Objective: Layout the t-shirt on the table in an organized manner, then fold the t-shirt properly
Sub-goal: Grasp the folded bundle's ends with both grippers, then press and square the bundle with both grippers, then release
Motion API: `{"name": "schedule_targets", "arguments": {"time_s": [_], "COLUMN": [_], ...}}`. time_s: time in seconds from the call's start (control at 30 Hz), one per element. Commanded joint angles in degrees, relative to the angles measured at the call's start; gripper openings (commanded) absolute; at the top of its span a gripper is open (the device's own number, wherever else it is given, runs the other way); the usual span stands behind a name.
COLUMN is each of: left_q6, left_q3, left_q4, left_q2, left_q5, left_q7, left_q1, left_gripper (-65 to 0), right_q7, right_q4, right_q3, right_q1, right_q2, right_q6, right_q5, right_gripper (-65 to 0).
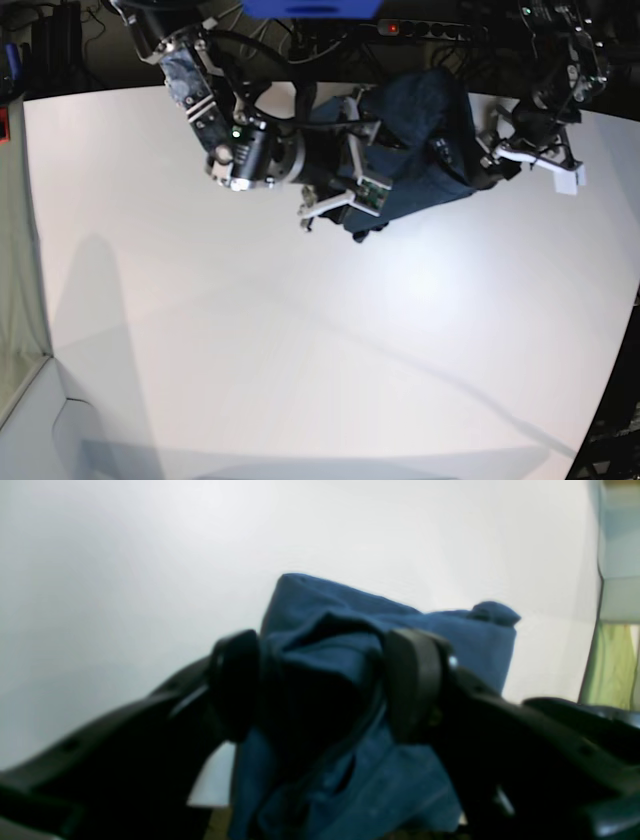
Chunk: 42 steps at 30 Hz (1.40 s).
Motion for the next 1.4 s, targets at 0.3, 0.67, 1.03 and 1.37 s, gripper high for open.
{"name": "schedule_targets", "arguments": {"time_s": [0.3, 0.67, 1.03, 1.37], "left_q6": [-0.08, 0.1, 0.1, -0.26], "left_q3": [2.74, 3.79, 2.12, -3.15], "left_q4": [-2.84, -2.22, 3.58, -0.11], "left_q2": [-0.47, -0.47, -0.03, -0.38], "left_q5": [-0.94, -1.38, -2.7, -5.25], "left_q7": [-0.76, -1.12, -0.85, -0.68], "left_q1": [-1.86, -3.88, -5.03, -10.65], "left_gripper": [-27.9, -61.9, -64.8, -64.8], "right_q7": [1.23, 1.23, 1.32, 1.5], "right_q4": [0.9, 0.9, 0.9, 0.9], "right_q3": [0.08, 0.08, 0.08, 0.17], "right_q1": [0.79, 0.79, 1.49, 1.84], "right_q2": [-0.28, -0.28, 0.87, 1.57], "right_q6": [0.34, 0.34, 0.34, 0.34], "right_q5": [0.93, 0.93, 0.84, 0.93], "right_gripper": [-25.9, -25.9, -25.9, -25.9]}}
